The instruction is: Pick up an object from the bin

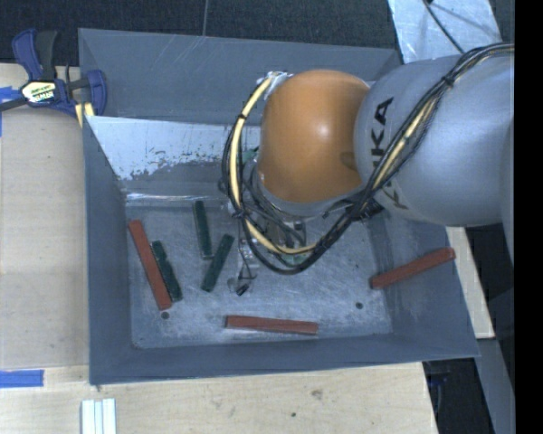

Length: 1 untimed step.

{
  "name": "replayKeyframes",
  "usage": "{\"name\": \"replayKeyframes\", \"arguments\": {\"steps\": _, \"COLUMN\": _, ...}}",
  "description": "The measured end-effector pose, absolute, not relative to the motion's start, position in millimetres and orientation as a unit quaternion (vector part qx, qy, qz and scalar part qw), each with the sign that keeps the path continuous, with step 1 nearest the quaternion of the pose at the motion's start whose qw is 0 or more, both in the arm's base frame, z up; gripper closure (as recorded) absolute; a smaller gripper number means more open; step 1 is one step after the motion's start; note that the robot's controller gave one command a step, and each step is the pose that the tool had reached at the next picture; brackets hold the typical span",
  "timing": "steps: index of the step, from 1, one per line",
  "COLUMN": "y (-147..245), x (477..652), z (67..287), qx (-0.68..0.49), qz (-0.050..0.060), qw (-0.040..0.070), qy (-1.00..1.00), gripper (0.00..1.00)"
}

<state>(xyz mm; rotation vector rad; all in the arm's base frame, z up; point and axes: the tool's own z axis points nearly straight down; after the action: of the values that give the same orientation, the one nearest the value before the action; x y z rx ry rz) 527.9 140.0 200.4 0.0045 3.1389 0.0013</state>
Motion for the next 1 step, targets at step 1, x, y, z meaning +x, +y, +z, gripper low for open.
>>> {"name": "replayKeyframes", "arguments": {"steps": 1, "y": 52.8, "x": 542.6, "z": 68.5, "qx": -0.213, "qz": 0.0, "qw": -0.001, "qy": 0.977, "gripper": 0.0}}
